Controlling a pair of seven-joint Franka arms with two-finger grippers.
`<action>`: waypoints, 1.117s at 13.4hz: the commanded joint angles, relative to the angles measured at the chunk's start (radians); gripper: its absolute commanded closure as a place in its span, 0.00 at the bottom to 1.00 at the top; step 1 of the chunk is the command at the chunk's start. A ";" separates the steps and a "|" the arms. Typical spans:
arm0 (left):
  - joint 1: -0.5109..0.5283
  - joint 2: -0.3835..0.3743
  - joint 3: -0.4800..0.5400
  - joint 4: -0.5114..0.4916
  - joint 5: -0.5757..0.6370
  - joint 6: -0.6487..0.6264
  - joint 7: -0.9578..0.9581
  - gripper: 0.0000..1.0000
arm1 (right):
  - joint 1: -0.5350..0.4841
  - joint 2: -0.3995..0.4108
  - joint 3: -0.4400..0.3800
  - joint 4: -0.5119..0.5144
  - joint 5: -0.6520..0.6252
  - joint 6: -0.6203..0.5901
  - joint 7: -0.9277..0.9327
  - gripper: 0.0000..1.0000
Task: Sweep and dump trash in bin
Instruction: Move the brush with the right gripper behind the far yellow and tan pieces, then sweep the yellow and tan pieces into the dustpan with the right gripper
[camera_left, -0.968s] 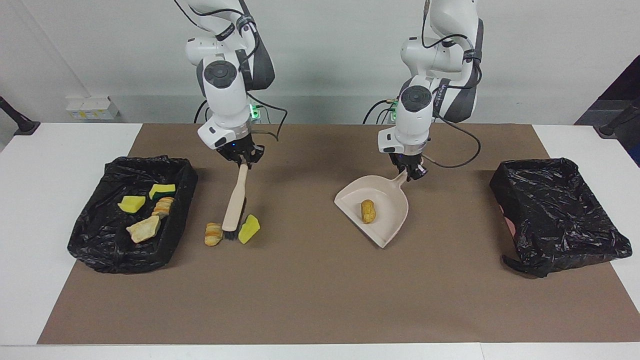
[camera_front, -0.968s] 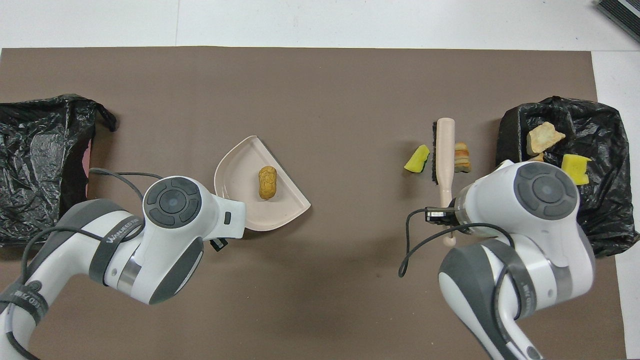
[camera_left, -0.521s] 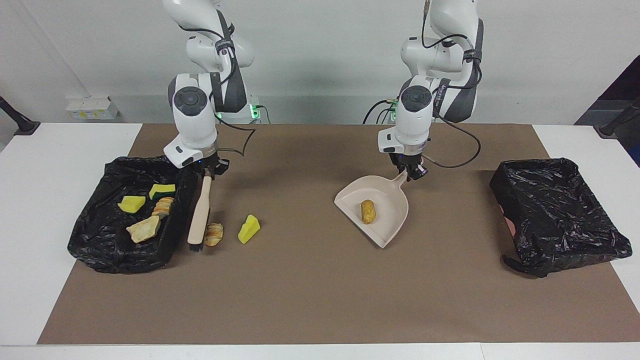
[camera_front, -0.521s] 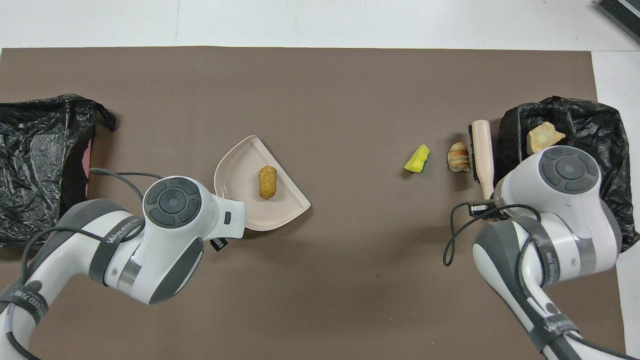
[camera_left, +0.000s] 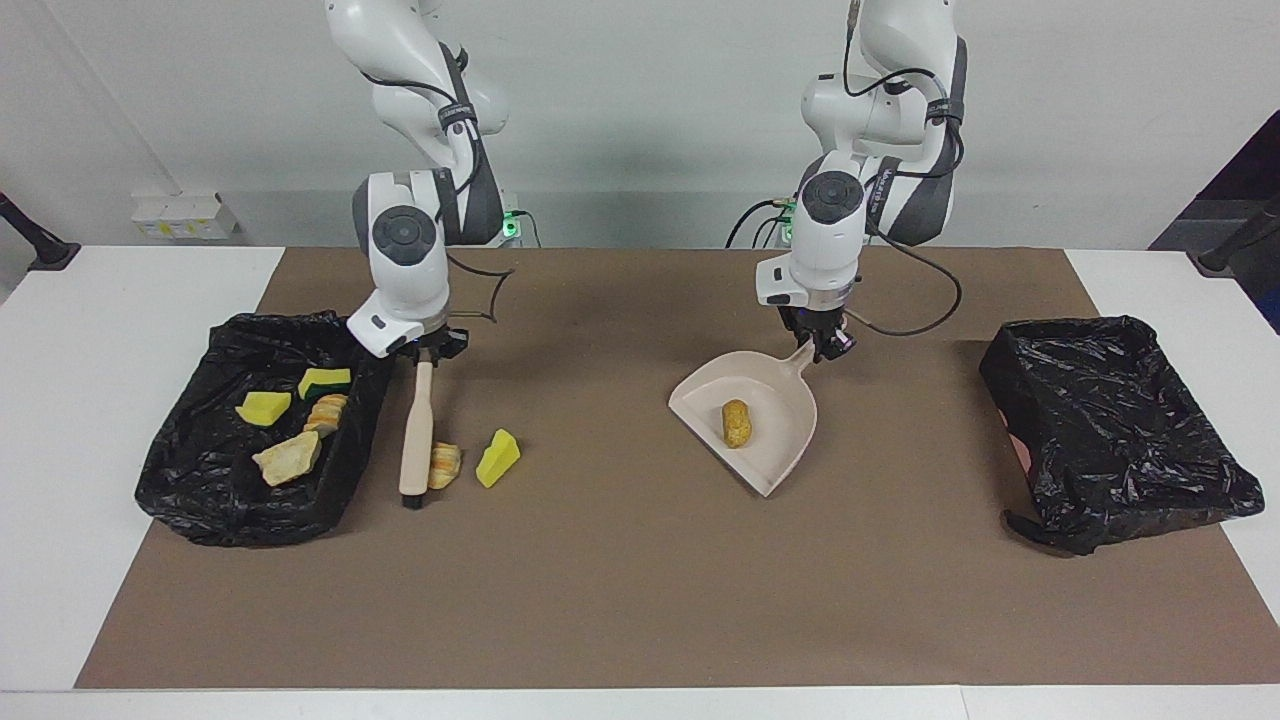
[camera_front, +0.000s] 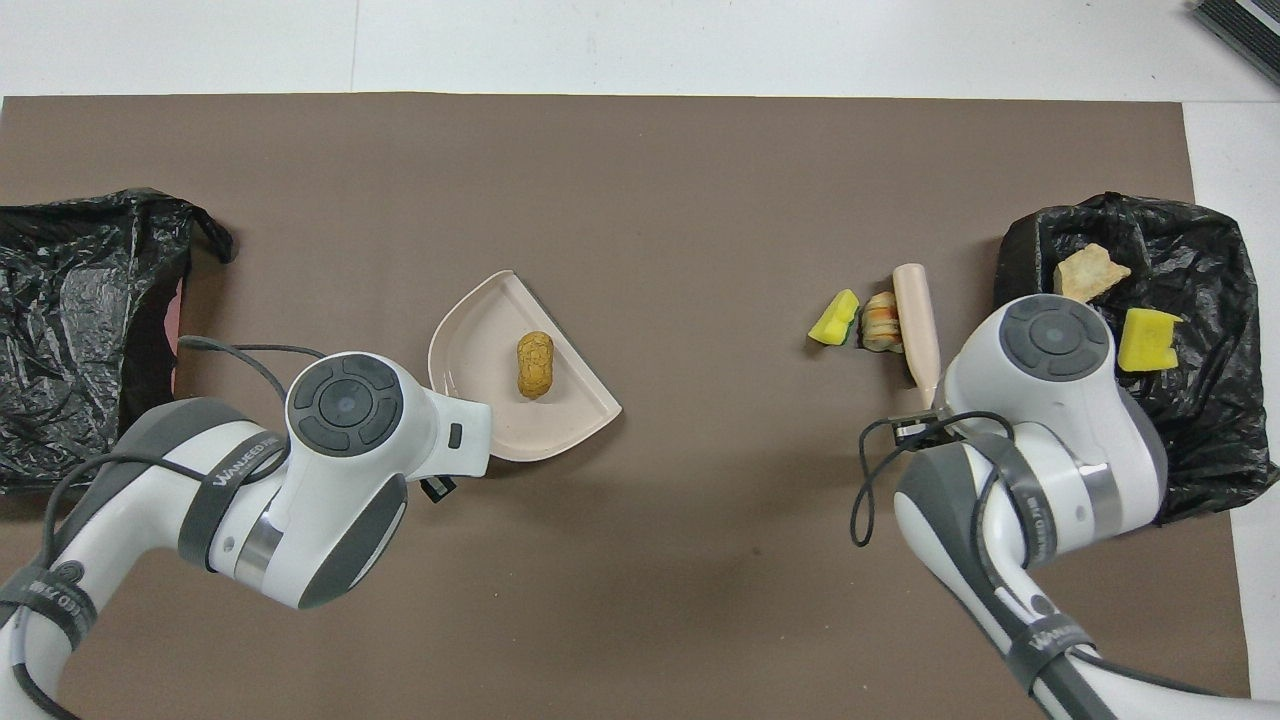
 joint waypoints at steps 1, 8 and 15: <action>0.000 -0.029 0.003 -0.030 0.011 0.027 0.008 1.00 | 0.102 -0.005 0.004 0.040 0.132 -0.035 0.025 1.00; -0.003 -0.029 0.003 -0.036 0.011 0.051 0.084 1.00 | 0.303 0.107 0.006 0.127 0.261 -0.025 0.107 1.00; -0.014 -0.034 0.000 -0.050 -0.005 0.051 0.155 1.00 | 0.460 0.121 0.007 0.157 0.413 0.029 0.126 1.00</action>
